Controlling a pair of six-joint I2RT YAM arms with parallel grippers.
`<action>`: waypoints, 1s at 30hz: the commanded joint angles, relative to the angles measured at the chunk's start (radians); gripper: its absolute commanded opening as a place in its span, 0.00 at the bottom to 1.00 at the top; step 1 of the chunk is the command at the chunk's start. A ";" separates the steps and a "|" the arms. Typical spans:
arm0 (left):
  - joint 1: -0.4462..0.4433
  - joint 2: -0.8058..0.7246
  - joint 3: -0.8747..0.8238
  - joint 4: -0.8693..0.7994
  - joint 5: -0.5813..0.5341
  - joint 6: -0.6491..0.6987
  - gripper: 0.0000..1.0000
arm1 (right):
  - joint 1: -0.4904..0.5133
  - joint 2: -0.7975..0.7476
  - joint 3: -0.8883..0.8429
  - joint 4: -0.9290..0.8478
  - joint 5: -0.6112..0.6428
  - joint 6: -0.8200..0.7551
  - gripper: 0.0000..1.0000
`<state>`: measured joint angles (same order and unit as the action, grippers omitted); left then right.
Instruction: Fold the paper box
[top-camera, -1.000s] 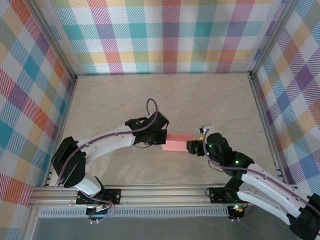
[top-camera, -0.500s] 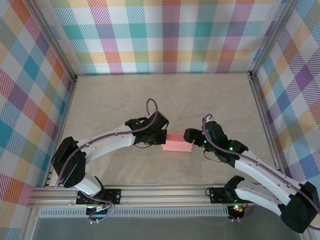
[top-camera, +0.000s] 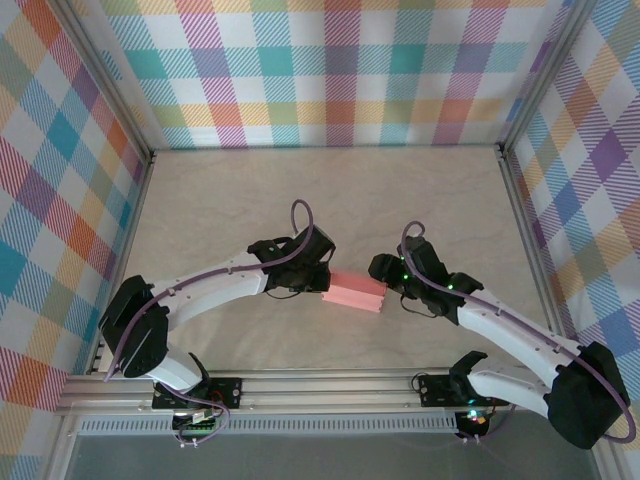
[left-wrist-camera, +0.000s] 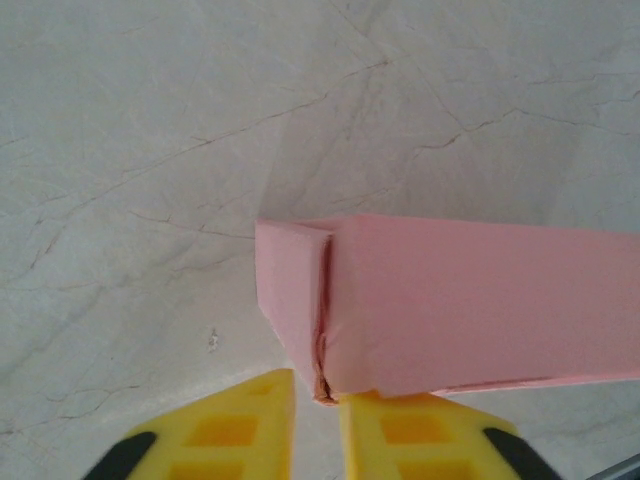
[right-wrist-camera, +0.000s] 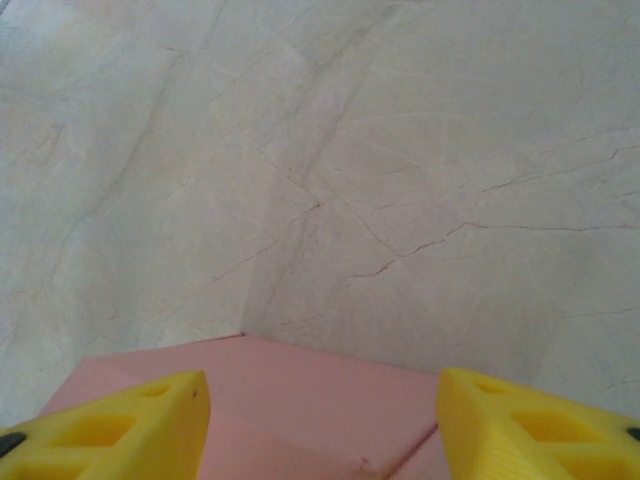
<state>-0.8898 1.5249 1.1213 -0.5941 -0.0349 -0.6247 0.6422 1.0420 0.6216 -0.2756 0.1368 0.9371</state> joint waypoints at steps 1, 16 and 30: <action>-0.007 -0.032 -0.017 -0.039 0.013 0.022 0.23 | -0.004 0.006 -0.019 0.022 -0.011 0.036 0.59; -0.006 -0.087 -0.028 -0.045 0.038 0.086 0.38 | -0.004 -0.045 -0.034 -0.014 0.003 0.041 0.72; 0.141 -0.190 -0.027 0.025 0.254 0.036 1.00 | -0.111 -0.180 -0.023 -0.190 -0.207 0.075 0.87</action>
<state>-0.7910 1.3380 1.1007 -0.6163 0.1436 -0.5301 0.5579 0.9001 0.5999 -0.3840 0.0231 0.9840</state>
